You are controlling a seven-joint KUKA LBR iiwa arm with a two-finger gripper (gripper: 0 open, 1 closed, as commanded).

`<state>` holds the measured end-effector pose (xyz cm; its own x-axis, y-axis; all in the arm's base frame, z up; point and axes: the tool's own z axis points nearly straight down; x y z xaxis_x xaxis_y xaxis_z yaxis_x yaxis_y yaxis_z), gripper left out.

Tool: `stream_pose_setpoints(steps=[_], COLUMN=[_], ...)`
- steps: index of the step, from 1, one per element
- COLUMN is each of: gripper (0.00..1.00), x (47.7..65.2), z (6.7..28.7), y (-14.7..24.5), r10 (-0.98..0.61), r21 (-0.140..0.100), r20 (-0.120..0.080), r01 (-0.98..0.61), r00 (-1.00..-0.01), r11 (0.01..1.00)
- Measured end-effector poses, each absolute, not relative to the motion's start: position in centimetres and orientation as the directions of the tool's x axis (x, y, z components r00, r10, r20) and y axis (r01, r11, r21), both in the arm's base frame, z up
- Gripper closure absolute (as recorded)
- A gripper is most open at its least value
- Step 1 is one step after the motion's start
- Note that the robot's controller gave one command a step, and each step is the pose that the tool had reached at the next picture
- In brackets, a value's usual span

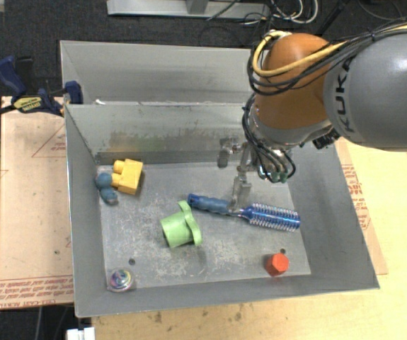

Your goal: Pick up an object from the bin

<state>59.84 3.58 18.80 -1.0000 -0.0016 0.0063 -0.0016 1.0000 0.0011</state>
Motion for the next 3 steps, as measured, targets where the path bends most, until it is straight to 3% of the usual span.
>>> stream_pose_setpoints(steps=[1,2,3], gripper=[0.0,0.0,0.0], x=[59.2,57.7,57.5], z=[6.5,10.1,10.0], y=[-4.4,-4.0,-5.3], r10=[-0.042,-0.296,-0.227], r21=[0.0,0.0,0.001], r20=[0.006,-0.002,-0.001], r01=[-0.042,-0.296,-0.227], r00=[-0.999,-0.955,-0.974], r11=[0.999,0.955,0.974])
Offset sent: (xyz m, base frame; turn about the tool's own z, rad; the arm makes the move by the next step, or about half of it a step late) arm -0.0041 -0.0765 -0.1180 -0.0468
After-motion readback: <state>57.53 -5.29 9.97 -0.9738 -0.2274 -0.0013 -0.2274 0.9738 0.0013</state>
